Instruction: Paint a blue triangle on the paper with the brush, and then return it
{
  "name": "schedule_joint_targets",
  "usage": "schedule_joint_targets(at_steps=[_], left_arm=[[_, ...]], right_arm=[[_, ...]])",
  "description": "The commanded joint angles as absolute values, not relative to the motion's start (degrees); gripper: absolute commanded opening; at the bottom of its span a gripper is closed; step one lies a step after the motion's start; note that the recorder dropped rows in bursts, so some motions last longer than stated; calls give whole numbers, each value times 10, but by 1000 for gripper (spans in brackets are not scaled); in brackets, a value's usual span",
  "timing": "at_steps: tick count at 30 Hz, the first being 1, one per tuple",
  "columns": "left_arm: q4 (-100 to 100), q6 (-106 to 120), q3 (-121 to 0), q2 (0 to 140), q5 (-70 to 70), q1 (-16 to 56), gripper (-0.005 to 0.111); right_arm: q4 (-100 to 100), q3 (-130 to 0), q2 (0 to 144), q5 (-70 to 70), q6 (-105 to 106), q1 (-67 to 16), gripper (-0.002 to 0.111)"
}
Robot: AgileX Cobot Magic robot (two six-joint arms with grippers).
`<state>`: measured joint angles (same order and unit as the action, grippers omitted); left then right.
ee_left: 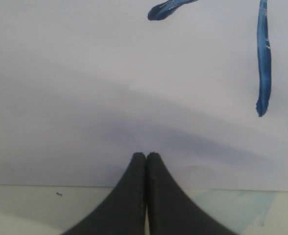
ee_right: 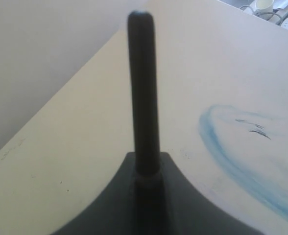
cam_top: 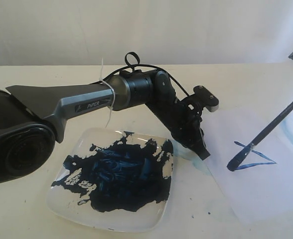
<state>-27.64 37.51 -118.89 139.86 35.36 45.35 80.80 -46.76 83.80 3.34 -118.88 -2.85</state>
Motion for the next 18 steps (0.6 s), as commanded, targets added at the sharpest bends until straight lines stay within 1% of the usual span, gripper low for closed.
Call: schedule_joint_targets(at_steps=[1,9,18], left_arm=[[-274,377,-1187,1401,380,454,0],[-274,377,-1187,1401,380,454,0],[-274,377,-1187,1401,381,454,0]], right_arm=[[805,-465,845,48,-1187,-29,0],[805,-465,844,77,-1187,-29,0],[795,-465,858,68,-1187,-29,0]])
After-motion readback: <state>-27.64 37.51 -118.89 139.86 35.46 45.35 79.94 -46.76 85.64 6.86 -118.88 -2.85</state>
